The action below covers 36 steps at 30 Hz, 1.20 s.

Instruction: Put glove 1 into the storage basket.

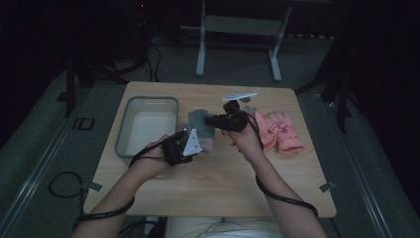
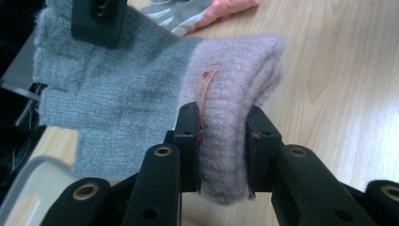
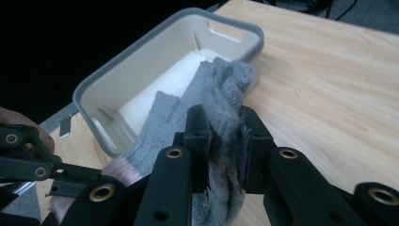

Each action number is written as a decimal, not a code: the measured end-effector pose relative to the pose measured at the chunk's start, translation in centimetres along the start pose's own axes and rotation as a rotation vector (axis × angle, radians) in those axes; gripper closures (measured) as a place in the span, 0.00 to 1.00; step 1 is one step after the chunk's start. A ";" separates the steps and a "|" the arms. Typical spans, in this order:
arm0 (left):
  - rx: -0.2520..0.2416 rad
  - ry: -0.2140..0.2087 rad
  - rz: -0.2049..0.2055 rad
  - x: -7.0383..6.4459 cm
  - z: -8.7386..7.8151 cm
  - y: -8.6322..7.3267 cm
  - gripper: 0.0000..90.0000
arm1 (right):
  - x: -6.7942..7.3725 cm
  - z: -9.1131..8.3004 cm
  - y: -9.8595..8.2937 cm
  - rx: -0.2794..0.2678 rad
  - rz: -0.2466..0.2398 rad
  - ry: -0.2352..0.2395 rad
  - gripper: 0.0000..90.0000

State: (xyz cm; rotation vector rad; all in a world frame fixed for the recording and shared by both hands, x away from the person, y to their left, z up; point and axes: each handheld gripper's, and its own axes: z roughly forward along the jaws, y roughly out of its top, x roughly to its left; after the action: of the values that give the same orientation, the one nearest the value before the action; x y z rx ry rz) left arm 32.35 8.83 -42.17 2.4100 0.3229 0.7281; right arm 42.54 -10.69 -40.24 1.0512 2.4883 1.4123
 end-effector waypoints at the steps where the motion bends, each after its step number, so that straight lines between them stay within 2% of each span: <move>1: 0.007 0.002 0.002 0.3 -0.3 -0.1 0.79 | 0.2 0.1 0.4 -0.001 0.000 0.007 0.86; 12: 0.058 0.034 0.004 3.0 -2.9 -2.2 0.78 | 2.6 2.7 4.0 0.003 -0.034 0.030 0.86; 17: 0.096 0.063 0.010 3.7 -3.7 -4.2 0.78 | 3.7 4.6 5.1 0.013 -0.031 0.058 0.86; 19: 0.102 0.069 -0.010 4.0 -4.0 -5.2 0.78 | 4.2 5.6 5.5 0.012 -0.022 0.075 0.86; 23: 0.129 0.067 -0.041 4.7 -4.5 -7.1 0.78 | 5.6 7.8 6.1 0.026 -0.044 0.084 0.86; 25: 0.143 0.079 -0.044 5.0 -4.6 -8.2 0.78 | 6.1 8.9 6.4 0.032 -0.047 0.098 0.86; 27: 0.141 0.076 -0.067 5.4 -4.7 -9.4 0.78 | 6.4 10.0 6.6 0.034 -0.047 0.116 0.86; 28: 0.137 0.081 -0.064 5.5 -4.7 -9.9 0.78 | 6.6 10.5 6.7 0.041 -0.048 0.119 0.86; 32: 0.127 0.060 -0.082 6.1 -4.0 -11.4 0.78 | 6.9 12.1 6.8 0.056 -0.062 0.106 0.86; 36: 0.161 0.024 -0.098 6.9 -2.3 -12.1 0.78 | 6.3 13.9 6.4 0.080 -0.050 0.081 0.85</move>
State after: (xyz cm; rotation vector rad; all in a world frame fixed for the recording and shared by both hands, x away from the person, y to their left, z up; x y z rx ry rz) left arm 35.97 22.19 -45.04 2.5171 0.5240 0.7113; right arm 46.59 5.31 -41.61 0.9565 2.6292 1.3788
